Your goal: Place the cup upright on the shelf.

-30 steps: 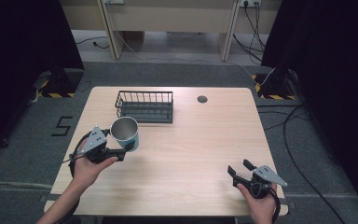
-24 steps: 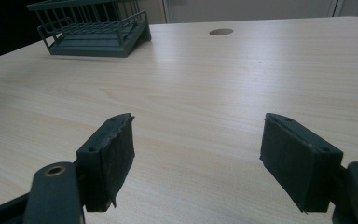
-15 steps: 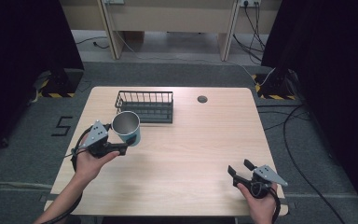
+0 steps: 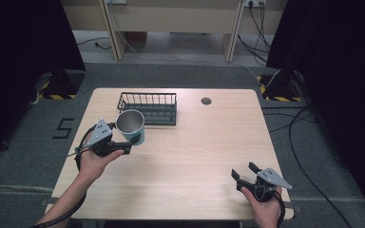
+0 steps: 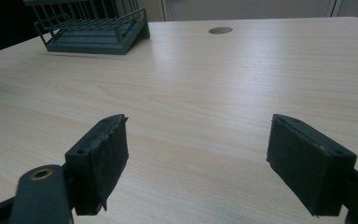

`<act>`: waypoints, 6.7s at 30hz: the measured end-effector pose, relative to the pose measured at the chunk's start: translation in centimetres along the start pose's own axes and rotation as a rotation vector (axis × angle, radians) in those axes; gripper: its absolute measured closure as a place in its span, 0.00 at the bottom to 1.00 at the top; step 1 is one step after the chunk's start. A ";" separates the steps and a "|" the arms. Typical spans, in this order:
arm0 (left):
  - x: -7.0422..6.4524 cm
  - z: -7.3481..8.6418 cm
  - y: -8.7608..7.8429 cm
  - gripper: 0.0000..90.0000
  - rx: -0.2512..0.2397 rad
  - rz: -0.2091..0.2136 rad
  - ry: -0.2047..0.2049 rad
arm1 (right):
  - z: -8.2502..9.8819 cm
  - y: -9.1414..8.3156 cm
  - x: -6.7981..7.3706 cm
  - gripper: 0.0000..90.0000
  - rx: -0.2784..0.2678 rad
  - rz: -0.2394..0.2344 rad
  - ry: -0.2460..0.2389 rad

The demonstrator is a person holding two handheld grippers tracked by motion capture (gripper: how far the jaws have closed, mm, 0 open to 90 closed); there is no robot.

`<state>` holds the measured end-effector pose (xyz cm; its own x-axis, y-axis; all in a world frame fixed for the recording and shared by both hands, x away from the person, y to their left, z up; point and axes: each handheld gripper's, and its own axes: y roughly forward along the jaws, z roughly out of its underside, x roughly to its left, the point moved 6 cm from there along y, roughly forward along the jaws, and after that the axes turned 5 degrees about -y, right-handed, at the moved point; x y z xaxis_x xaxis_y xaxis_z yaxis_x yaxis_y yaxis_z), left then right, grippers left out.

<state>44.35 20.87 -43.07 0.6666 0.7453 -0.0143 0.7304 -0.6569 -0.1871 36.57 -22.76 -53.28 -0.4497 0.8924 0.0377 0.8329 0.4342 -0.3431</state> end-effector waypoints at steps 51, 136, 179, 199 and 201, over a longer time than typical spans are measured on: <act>4.3 -3.0 5.5 0.19 -0.026 -0.086 -0.045 | 0.0 0.1 0.1 0.23 0.006 -0.005 0.003; 9.6 -4.2 14.0 0.19 0.036 -0.247 -0.108 | 0.0 0.1 0.0 0.25 0.000 -0.014 0.012; 9.4 -0.9 17.4 0.19 0.143 -0.263 -0.154 | 0.0 -0.1 0.1 0.25 -0.007 -0.020 0.022; 9.6 0.4 17.7 0.18 0.198 -0.262 -0.191 | 0.0 0.0 0.0 0.25 -0.007 -0.022 0.006; 9.6 0.4 17.7 0.18 0.203 -0.260 -0.189 | 0.0 0.0 0.0 0.25 -0.006 -0.024 0.014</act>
<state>63.63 16.39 -46.88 0.4100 0.9043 -0.1185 0.8146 -0.4215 -0.3985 36.55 -22.75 -53.28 -0.4649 0.8835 0.0584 0.8241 0.4559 -0.3361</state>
